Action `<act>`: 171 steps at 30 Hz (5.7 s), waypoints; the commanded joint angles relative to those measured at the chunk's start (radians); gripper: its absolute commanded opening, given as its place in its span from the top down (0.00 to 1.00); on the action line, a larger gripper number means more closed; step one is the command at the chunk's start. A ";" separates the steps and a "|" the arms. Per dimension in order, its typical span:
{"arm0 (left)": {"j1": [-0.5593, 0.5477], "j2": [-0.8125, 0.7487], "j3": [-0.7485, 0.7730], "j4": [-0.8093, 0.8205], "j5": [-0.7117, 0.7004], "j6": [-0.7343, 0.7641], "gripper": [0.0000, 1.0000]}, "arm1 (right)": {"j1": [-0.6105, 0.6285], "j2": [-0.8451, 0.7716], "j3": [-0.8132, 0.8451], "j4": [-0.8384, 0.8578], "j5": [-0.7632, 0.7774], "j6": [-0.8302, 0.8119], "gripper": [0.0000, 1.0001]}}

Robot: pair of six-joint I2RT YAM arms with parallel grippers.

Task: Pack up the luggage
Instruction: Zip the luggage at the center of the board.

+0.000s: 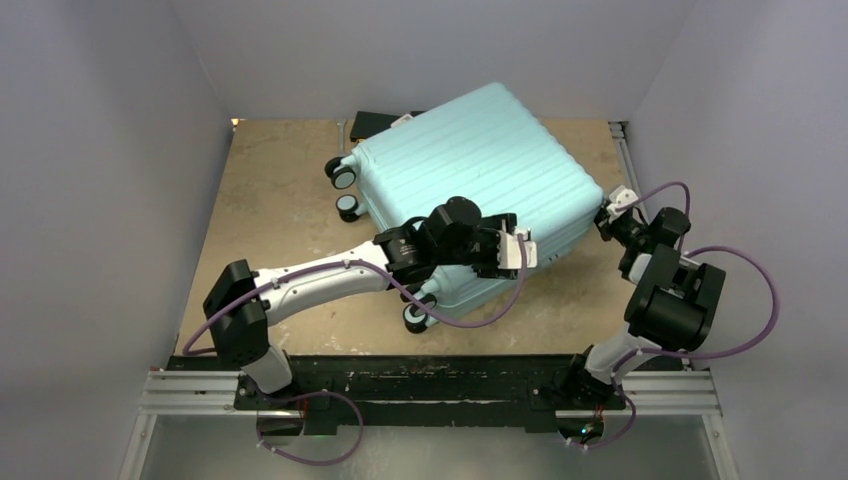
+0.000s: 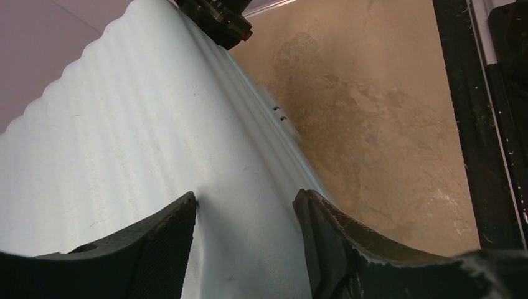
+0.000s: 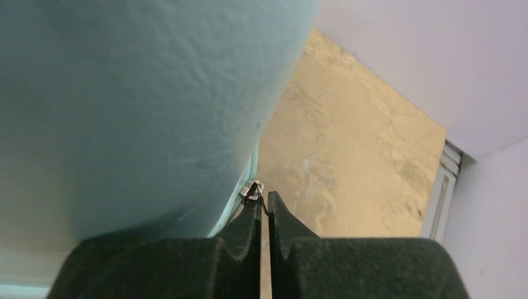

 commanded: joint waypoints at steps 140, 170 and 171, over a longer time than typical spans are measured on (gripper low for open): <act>0.354 -0.422 0.098 -0.665 -0.307 0.119 0.01 | 0.790 0.165 0.476 -0.835 -0.063 0.022 0.94; 0.785 -1.074 -0.471 -0.797 -0.427 0.129 0.01 | 0.727 0.493 1.224 -0.652 0.616 0.331 0.01; 0.795 -1.078 -0.490 -0.784 -0.438 0.128 0.01 | 0.726 0.522 1.251 -0.657 0.568 0.331 0.01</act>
